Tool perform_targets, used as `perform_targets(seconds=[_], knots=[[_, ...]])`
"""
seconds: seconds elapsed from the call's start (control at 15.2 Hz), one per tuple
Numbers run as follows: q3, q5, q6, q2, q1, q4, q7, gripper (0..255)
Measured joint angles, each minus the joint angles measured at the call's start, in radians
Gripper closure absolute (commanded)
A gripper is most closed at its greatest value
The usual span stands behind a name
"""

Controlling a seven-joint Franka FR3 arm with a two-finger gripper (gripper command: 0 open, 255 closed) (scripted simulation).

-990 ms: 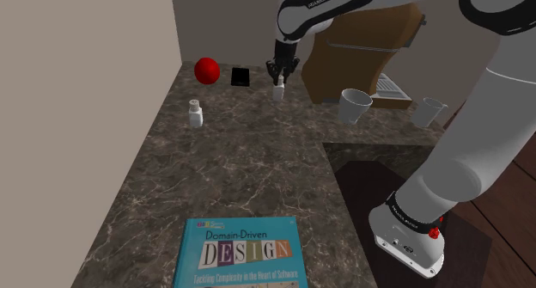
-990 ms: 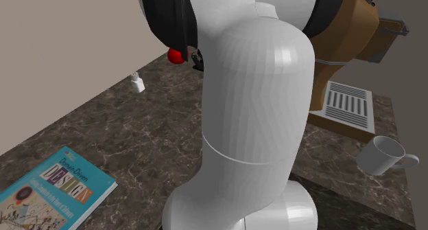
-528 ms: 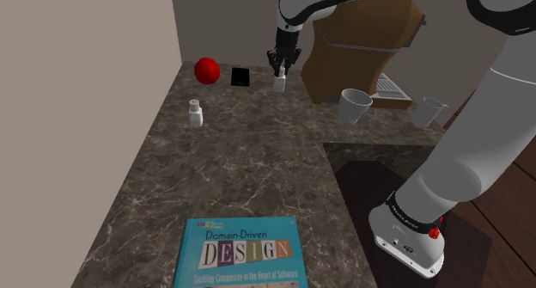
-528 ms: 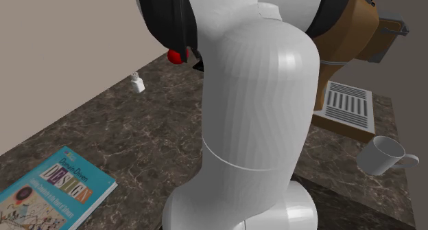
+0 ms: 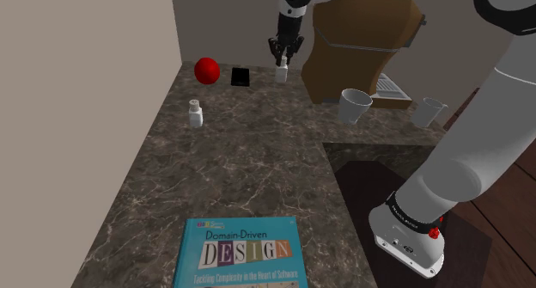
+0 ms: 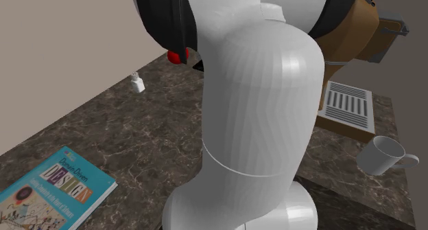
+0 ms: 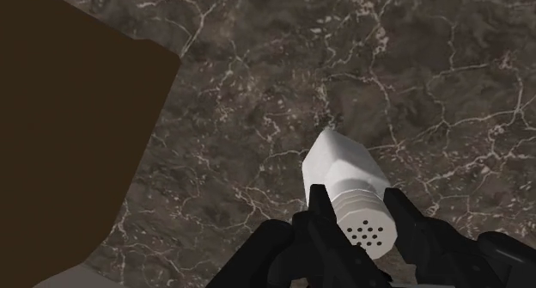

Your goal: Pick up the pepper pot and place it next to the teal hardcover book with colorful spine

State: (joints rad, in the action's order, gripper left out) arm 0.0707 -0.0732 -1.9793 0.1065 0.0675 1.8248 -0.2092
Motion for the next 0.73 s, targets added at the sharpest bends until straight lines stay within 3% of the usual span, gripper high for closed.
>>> perform_targets(seconds=[0.59,0.73], knots=[[0.001,0.004,0.113,-0.015,0.0,-0.098,0.008,255],[0.007,0.006,0.11,-0.057,-0.007,-0.053,-0.005,255]])
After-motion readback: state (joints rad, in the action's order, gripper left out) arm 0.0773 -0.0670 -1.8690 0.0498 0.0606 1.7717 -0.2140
